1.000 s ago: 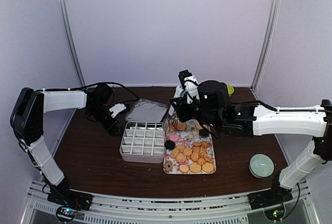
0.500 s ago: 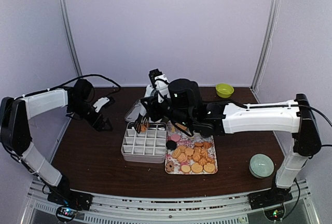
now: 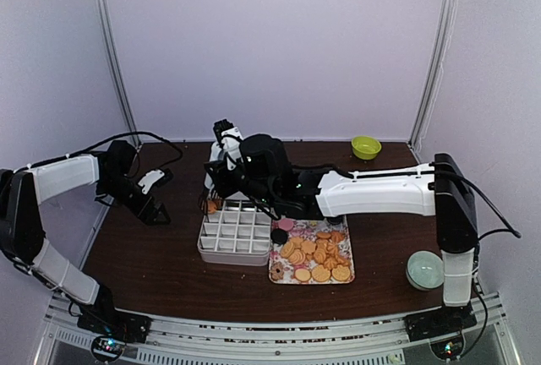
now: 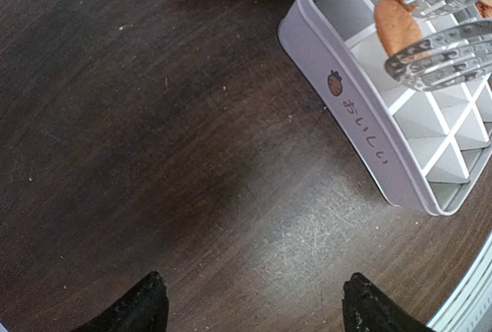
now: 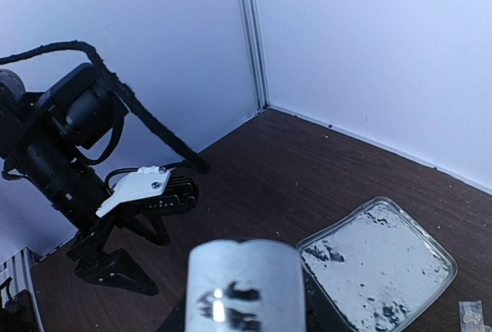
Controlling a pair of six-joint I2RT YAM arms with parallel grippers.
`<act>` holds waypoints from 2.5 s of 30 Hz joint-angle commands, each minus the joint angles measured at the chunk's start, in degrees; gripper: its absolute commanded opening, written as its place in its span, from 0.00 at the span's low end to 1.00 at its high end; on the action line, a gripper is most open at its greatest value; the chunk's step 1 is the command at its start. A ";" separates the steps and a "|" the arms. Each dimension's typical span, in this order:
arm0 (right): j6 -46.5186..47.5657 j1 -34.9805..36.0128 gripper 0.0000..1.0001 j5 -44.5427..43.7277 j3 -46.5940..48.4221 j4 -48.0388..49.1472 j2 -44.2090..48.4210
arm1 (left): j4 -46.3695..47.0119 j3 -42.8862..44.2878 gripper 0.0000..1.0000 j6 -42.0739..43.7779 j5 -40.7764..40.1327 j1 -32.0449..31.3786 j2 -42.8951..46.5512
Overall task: Pack the cookies
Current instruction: Place the fake cookies in the empty pocket of the box.
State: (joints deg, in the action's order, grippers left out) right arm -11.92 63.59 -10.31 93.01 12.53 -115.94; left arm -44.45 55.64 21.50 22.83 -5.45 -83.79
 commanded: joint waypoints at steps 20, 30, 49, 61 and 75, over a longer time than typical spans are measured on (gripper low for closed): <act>0.94 -2.08 0.36 -0.30 4.09 2.87 -3.67 | 0.76 -2.27 0.82 0.08 4.27 0.00 2.79; 1.60 -2.19 0.39 -0.76 3.98 2.95 -3.13 | -0.18 -1.70 0.82 -0.02 6.16 -0.03 2.55; 3.31 -2.39 0.34 -1.47 3.38 3.78 0.35 | -0.38 -1.10 0.81 -1.06 7.53 -0.02 2.58; 3.81 -2.96 0.34 -1.95 4.12 2.35 -0.03 | -0.38 -0.94 0.80 -1.46 8.70 -0.07 2.67; 3.84 -3.69 0.35 -7.05 -12.31 2.56 16.25 | 1.08 -0.50 0.79 -2.23 9.38 -0.04 0.62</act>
State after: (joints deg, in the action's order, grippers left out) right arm -8.05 60.49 -12.97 87.88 12.47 -109.80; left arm -44.82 53.69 19.84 31.18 -5.45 -82.00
